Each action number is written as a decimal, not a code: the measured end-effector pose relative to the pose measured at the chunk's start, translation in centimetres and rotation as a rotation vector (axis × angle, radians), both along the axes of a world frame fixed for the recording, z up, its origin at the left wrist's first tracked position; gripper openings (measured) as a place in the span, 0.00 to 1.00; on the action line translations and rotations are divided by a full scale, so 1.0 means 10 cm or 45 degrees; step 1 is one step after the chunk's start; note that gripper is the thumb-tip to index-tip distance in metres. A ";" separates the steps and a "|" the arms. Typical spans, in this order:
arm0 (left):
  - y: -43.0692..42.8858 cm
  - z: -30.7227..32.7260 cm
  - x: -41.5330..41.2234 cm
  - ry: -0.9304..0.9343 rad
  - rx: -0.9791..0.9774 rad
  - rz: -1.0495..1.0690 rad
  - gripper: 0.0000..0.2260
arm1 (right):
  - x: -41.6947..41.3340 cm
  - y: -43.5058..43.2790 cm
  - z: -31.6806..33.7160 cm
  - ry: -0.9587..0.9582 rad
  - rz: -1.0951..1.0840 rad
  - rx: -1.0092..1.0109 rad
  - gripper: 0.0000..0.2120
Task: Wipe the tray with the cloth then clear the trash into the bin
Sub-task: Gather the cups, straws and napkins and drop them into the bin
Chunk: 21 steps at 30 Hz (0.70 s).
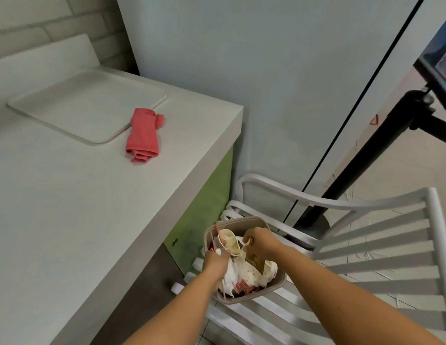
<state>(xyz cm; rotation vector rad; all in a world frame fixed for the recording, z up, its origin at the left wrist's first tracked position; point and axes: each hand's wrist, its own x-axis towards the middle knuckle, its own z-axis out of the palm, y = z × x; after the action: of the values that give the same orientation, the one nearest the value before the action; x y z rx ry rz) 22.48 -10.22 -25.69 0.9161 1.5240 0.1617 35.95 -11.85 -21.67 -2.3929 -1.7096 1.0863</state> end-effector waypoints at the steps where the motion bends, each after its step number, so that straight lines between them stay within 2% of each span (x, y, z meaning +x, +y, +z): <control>1: 0.01 0.03 0.02 0.024 0.032 -0.008 0.26 | 0.00 0.01 -0.01 -0.002 0.010 0.010 0.15; 9: 0.12 0.16 0.05 0.362 0.160 -0.406 0.18 | -0.05 0.11 -0.11 0.027 0.077 0.055 0.13; 12: 0.20 0.27 0.02 0.402 0.264 -0.412 0.16 | -0.12 0.16 -0.08 0.051 0.145 -0.021 0.16; 15: 0.24 0.39 -0.04 0.378 0.350 -0.369 0.14 | -0.20 0.20 -0.02 -0.030 0.223 -0.072 0.19; 21: 0.24 0.66 -0.16 0.310 0.482 -0.322 0.11 | -0.28 0.33 0.19 -0.103 0.264 -0.063 0.16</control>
<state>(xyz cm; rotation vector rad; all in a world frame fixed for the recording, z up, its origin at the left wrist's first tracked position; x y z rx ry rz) 20.86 -7.79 -19.12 1.4652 1.6123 0.1625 33.15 -8.59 -19.76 -2.3608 -2.0195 1.0795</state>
